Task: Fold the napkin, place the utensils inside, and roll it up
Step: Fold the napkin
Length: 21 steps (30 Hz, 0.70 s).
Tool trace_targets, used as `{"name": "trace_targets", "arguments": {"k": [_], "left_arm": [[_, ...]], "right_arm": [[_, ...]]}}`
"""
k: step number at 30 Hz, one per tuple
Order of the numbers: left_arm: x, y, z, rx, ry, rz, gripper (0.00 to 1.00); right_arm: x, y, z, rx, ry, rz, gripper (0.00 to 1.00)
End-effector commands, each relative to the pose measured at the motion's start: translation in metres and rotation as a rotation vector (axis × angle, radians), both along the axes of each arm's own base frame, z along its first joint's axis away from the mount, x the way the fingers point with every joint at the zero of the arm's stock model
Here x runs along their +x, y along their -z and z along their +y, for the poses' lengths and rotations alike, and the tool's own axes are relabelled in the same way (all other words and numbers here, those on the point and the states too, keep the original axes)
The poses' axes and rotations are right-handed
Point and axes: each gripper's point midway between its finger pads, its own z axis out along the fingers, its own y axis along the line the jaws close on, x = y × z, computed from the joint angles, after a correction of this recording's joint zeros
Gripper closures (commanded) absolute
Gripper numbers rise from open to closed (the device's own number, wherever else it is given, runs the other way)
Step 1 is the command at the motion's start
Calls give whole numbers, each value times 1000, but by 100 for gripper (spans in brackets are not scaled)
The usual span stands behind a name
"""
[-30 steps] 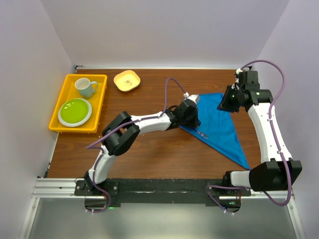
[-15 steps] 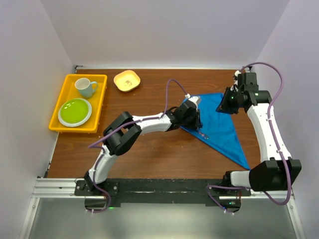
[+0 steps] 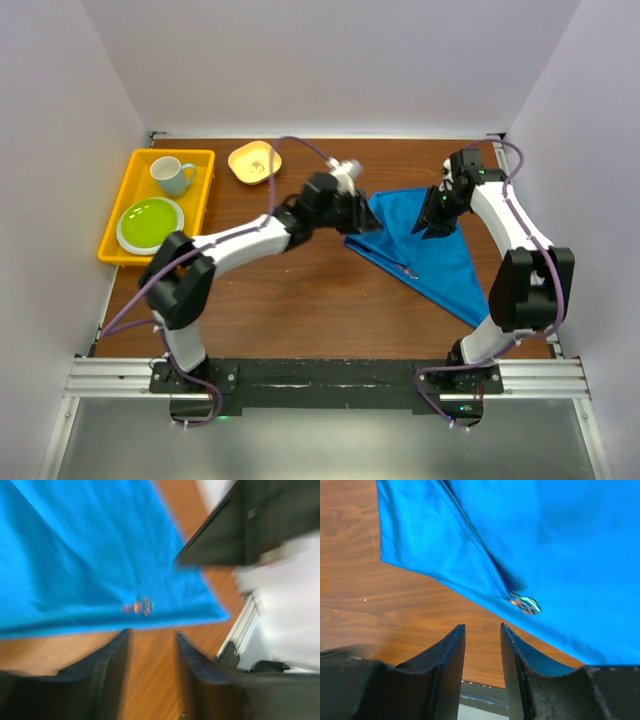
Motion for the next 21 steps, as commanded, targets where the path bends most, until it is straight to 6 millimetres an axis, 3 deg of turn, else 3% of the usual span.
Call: {"name": "trace_targets", "arguments": {"k": [1,6,13,15,21], "left_arm": [[40,-25,45,-147,-24,18,69],[55,5,31,-143,64,99,79],[54,29,18,-180,84,158,79],[53,44,16,-160,91,177,79],[50,60,16,-125,95,190,79]], "right_arm": [[15,13,39,128,-67,0,64],[12,42,63,109,-106,61,73],[1,71,46,11,-125,114,72],[-7,84,44,3,-136,148,72],[-15,93,43,8,-113,153,72]]}}
